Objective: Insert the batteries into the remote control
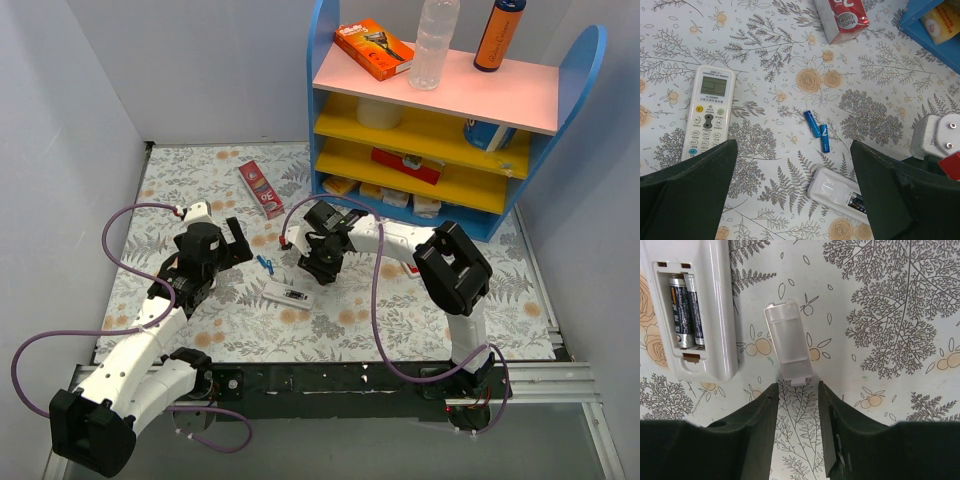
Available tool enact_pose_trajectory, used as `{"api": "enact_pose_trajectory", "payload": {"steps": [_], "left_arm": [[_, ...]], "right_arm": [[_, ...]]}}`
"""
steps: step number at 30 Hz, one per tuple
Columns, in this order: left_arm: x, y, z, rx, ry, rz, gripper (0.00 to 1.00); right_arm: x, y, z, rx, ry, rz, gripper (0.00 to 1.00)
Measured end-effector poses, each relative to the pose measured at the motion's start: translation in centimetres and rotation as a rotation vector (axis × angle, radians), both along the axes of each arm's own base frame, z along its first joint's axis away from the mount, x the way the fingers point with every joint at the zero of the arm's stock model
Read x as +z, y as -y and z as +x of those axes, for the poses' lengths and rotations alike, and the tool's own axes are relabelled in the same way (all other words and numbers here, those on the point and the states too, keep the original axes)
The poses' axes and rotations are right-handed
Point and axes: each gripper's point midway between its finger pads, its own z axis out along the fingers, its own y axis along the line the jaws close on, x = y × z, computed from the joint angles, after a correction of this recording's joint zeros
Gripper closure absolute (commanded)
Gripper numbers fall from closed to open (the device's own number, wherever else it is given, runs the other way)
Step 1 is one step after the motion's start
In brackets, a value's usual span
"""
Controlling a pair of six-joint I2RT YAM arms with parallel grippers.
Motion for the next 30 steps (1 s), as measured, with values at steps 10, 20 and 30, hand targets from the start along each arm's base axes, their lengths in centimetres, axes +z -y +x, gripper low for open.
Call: {"api": "enact_pose_trajectory", "payload": {"steps": [10, 20, 30], "left_arm": [[-0.1, 0.1, 0.0, -0.003, -0.004, -0.004, 0.02], [-0.5, 1.4, -0.3, -0.045, -0.027, -0.064, 0.02], [-2.0, 4.2, -1.3, -0.113, -0.105, -0.203, 0.02]], "right_arm": [[-0.2, -0.1, 0.3, 0.014, 0.019, -0.005, 0.86], [0.0, 0.0, 0.0, 0.023, 0.025, 0.002, 0.99], [4.1, 0.0, -0.2, 0.009, 0.098, 0.096, 0.63]]}}
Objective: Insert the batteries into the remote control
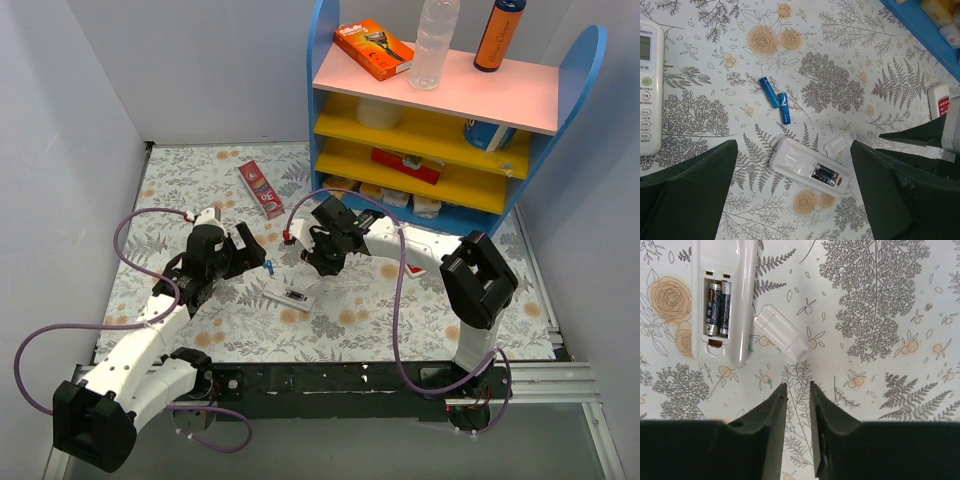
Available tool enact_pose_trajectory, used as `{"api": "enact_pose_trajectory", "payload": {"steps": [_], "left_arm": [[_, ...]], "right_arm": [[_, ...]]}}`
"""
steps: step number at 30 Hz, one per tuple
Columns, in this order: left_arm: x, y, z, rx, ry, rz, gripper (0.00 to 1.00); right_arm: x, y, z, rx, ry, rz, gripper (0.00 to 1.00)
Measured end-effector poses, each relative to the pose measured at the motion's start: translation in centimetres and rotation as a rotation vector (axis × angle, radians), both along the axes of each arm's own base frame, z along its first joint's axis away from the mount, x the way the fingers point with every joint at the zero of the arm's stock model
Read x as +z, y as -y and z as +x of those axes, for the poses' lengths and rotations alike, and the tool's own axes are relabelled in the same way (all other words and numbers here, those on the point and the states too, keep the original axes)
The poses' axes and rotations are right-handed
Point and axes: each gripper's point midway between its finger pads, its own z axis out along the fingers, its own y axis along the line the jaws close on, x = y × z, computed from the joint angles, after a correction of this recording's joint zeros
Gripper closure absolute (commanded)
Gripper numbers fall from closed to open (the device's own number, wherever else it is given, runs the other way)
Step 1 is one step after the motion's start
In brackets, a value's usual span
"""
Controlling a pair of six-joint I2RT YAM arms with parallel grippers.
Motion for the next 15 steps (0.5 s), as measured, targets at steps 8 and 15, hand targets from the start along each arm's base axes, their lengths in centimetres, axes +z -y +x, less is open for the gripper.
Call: {"api": "enact_pose_trajectory", "payload": {"steps": [8, 15], "left_arm": [[2.6, -0.7, -0.2, 0.042, 0.093, -0.028, 0.02], [3.9, -1.7, -0.3, 0.088, 0.156, -0.029, 0.02]], "right_arm": [[-0.3, -1.2, 1.1, -0.087, -0.033, 0.001, 0.59], [-0.4, -1.5, 1.1, -0.314, -0.129, 0.007, 0.62]]}}
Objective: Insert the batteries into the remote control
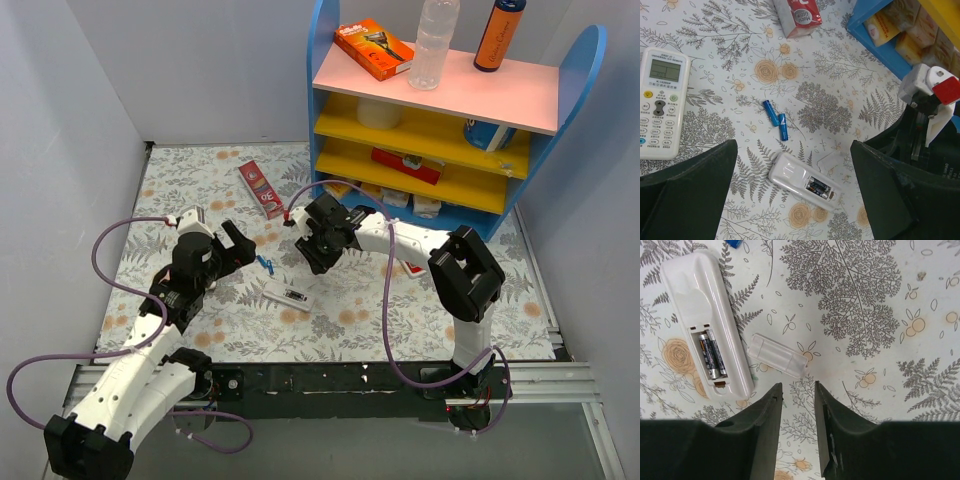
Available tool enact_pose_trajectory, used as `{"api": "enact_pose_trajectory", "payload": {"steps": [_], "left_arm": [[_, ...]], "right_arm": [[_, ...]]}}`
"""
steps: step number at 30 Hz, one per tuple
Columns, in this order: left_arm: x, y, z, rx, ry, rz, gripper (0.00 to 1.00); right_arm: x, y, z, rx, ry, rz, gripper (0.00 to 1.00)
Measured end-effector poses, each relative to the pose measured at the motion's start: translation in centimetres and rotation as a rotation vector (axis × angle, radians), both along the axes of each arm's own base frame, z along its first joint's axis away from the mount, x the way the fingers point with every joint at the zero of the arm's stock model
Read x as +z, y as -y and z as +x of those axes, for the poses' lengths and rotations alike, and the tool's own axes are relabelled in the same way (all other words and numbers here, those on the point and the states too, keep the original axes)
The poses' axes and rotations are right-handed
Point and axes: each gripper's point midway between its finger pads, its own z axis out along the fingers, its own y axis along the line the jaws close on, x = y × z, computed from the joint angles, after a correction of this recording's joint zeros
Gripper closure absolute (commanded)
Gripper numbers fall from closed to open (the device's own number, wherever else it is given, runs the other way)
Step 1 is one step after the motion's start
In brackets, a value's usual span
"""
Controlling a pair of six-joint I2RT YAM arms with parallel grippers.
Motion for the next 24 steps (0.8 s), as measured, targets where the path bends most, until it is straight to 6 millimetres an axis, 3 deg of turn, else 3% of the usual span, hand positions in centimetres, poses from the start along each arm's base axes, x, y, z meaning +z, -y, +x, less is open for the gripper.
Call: {"api": "enact_pose_trajectory", "payload": {"steps": [6, 15, 24], "left_arm": [[-0.5, -0.1, 0.0, 0.006, -0.013, 0.008, 0.02], [-0.5, -0.1, 0.0, 0.006, -0.013, 0.008, 0.02], [-0.5, -0.1, 0.0, 0.006, -0.01, 0.007, 0.02]], "right_arm": [[-0.5, -0.1, -0.4, -0.119, -0.068, 0.0, 0.66], [-3.6, 0.1, -1.0, -0.179, -0.133, -0.064, 0.69], [-3.7, 0.1, -0.6, -0.206, -0.113, -0.079, 0.74]]}}
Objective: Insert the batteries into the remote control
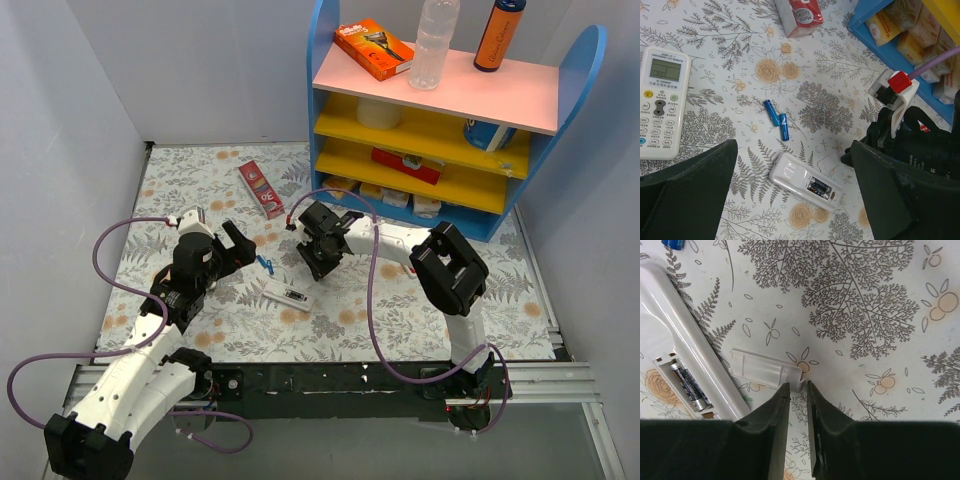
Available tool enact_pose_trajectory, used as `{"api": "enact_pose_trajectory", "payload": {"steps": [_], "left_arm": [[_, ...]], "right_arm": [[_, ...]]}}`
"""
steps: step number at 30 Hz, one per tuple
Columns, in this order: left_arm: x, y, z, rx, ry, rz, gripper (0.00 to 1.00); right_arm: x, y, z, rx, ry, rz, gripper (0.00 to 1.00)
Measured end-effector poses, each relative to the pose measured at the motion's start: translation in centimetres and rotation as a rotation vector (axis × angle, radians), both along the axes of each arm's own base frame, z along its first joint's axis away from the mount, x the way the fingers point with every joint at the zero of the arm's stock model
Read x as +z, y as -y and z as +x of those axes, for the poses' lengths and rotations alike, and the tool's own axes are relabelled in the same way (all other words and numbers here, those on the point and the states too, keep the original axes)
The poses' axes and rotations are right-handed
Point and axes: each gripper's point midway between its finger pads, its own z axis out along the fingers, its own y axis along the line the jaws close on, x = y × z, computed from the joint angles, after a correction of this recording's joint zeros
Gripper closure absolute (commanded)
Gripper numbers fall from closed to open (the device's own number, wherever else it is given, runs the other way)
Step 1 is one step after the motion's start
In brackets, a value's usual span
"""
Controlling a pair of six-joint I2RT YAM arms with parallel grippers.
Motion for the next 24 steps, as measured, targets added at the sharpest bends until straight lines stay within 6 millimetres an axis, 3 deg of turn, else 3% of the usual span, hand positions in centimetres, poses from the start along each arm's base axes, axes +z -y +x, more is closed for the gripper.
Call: {"api": "enact_pose_trajectory", "payload": {"steps": [15, 18, 22, 24], "left_arm": [[0.2, 0.2, 0.2, -0.005, 0.008, -0.006, 0.02], [0.1, 0.2, 0.2, -0.008, 0.004, -0.006, 0.02], [0.1, 0.3, 0.2, -0.011, 0.004, -0.008, 0.02], [0.0, 0.4, 0.2, -0.014, 0.002, -0.009, 0.02]], "right_arm": [[-0.1, -0.7, 0.5, -0.01, 0.036, -0.021, 0.77], [-0.1, -1.0, 0.7, -0.009, 0.043, -0.021, 0.82], [-0.1, -1.2, 1.0, -0.008, 0.052, -0.025, 0.99], [-0.1, -1.3, 1.1, -0.008, 0.057, -0.026, 0.99]]}}
